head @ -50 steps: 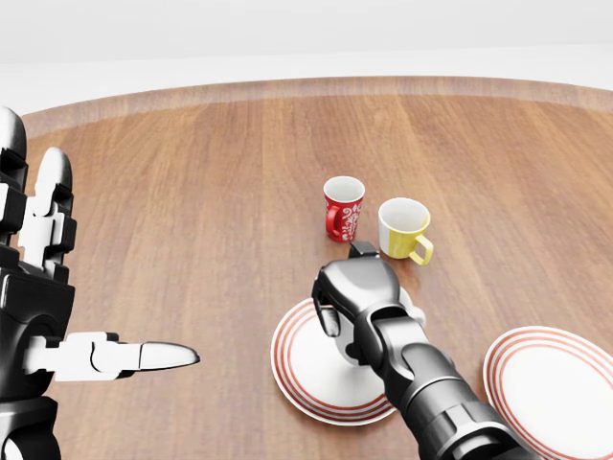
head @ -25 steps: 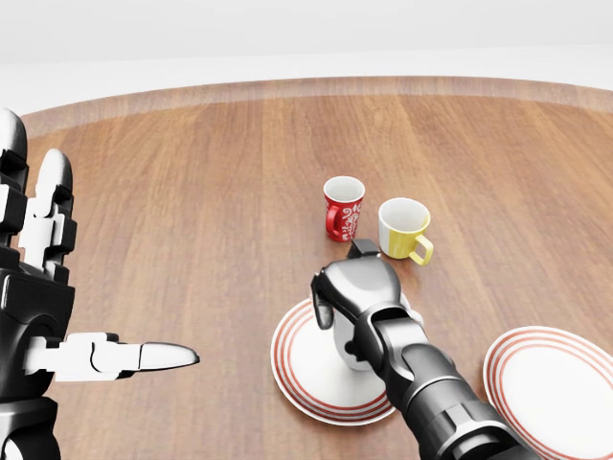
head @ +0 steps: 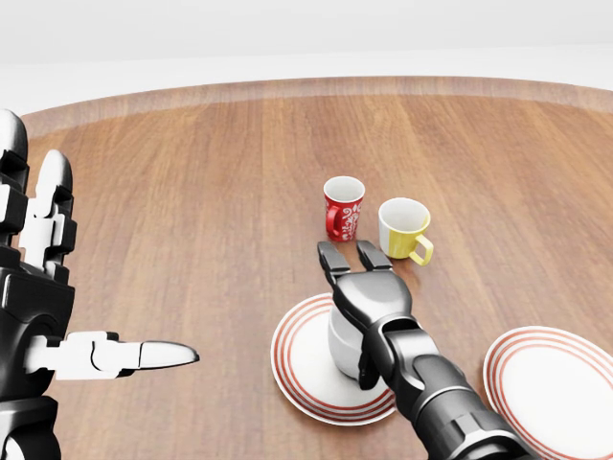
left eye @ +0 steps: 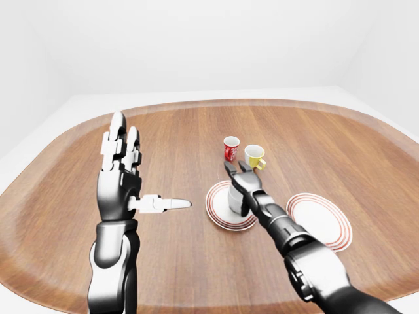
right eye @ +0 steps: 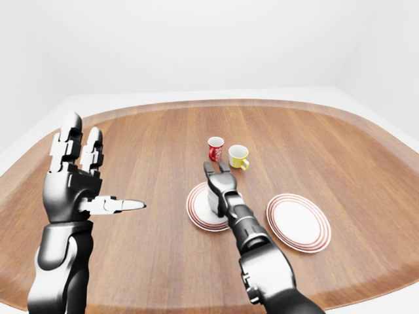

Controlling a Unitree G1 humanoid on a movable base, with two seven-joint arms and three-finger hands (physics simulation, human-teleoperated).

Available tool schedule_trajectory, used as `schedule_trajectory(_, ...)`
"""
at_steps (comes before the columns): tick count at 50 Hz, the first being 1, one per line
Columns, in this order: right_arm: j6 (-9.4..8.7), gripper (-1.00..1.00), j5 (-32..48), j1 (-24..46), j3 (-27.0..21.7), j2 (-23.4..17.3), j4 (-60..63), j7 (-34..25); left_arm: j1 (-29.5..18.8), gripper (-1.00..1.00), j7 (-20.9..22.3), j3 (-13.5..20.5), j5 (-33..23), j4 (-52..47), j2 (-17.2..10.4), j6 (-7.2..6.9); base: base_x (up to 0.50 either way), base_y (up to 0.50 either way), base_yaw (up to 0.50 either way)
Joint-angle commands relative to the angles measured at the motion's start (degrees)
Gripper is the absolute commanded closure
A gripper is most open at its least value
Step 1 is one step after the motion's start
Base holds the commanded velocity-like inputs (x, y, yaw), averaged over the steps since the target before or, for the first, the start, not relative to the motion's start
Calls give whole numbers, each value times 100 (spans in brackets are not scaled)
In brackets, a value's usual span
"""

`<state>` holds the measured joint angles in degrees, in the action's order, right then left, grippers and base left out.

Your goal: Put the white mug on the left plate.

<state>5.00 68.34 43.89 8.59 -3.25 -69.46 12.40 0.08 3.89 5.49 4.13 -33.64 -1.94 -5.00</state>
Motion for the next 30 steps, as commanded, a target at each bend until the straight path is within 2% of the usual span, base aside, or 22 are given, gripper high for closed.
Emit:
schedule_trajectory(1, 0, -100, -77, -76, -24, -50, -44, -23, 1, -100, -2, -2, -6, 11, 1, 0, 0, 0, 0)
schedule_trajectory(16, 0, -100, -90, -55, -7, -61, 303, -218, 15, -100, 4, -23, -8, 3, 10, 0, 0, 0, 0)
schedule_trajectory(25, 0, -100, -144, -150, -63, -81, 877, -553, 24, -100, 4, -35, -14, -17, 13, 0, 0, 0, 0)
schedule_trajectory(30, 0, -100, -292, -541, -112, -11, 1939, -1224, 24, -100, 1, -34, -17, -17, 13, 0, 0, 0, 0)
